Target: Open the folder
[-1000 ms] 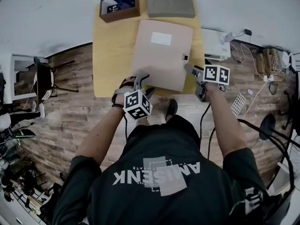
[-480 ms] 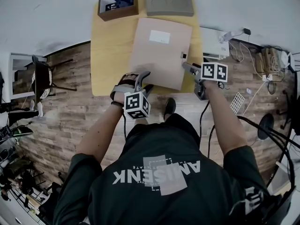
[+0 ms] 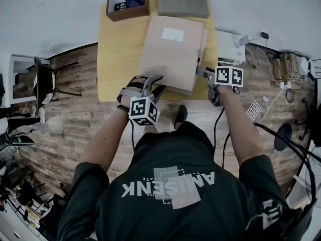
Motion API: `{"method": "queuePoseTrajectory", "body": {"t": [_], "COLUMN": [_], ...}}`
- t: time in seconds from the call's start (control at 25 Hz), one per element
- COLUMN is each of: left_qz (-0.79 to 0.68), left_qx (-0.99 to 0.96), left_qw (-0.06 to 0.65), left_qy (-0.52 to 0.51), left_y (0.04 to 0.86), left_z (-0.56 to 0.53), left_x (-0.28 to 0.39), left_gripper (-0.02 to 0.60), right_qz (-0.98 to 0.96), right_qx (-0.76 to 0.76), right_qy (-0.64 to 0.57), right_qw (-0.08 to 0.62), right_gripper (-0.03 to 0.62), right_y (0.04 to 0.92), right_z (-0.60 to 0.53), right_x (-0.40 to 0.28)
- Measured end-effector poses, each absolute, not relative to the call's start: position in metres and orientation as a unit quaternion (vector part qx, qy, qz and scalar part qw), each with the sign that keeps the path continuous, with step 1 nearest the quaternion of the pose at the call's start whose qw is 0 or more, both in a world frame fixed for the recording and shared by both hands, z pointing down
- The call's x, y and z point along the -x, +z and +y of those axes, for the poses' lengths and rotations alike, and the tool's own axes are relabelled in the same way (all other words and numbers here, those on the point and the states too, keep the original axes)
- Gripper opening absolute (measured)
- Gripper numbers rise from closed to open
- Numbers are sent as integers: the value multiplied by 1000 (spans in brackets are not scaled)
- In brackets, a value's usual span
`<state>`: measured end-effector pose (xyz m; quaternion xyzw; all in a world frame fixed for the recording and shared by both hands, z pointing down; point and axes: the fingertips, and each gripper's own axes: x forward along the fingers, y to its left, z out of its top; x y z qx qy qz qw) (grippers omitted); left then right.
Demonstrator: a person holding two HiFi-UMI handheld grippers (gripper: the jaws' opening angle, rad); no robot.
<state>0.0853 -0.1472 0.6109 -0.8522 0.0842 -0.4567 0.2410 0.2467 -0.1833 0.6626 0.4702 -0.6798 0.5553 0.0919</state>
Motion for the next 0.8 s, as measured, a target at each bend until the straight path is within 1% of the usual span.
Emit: {"method": "queuePoseTrajectory", "body": {"t": [0.12, 0.36, 0.52, 0.68, 0.8], "left_qz": [76, 88, 117, 175, 209], "left_qx": [845, 850, 879, 904, 901], "left_qw": [263, 261, 210, 149, 144], "left_qy": [-459, -449, -411, -361, -352], "left_y": [612, 614, 594, 574, 572], "left_z": [-145, -148, -150, -159, -164], "left_x": [-92, -88, -90, -84, -80], "left_gripper": [169, 169, 169, 167, 167], "right_qz": [-678, -679, -683, -679, -683], "right_qx": [-471, -466, -469, -465, -465], "right_qy": [558, 561, 553, 563, 558], "right_qw": [84, 82, 88, 74, 80], "right_gripper": [272, 273, 281, 282, 282], "right_y": [662, 663, 663, 665, 665], "right_z": [-182, -184, -183, -183, -185], "right_x": [-248, -246, -251, -251, -249]}}
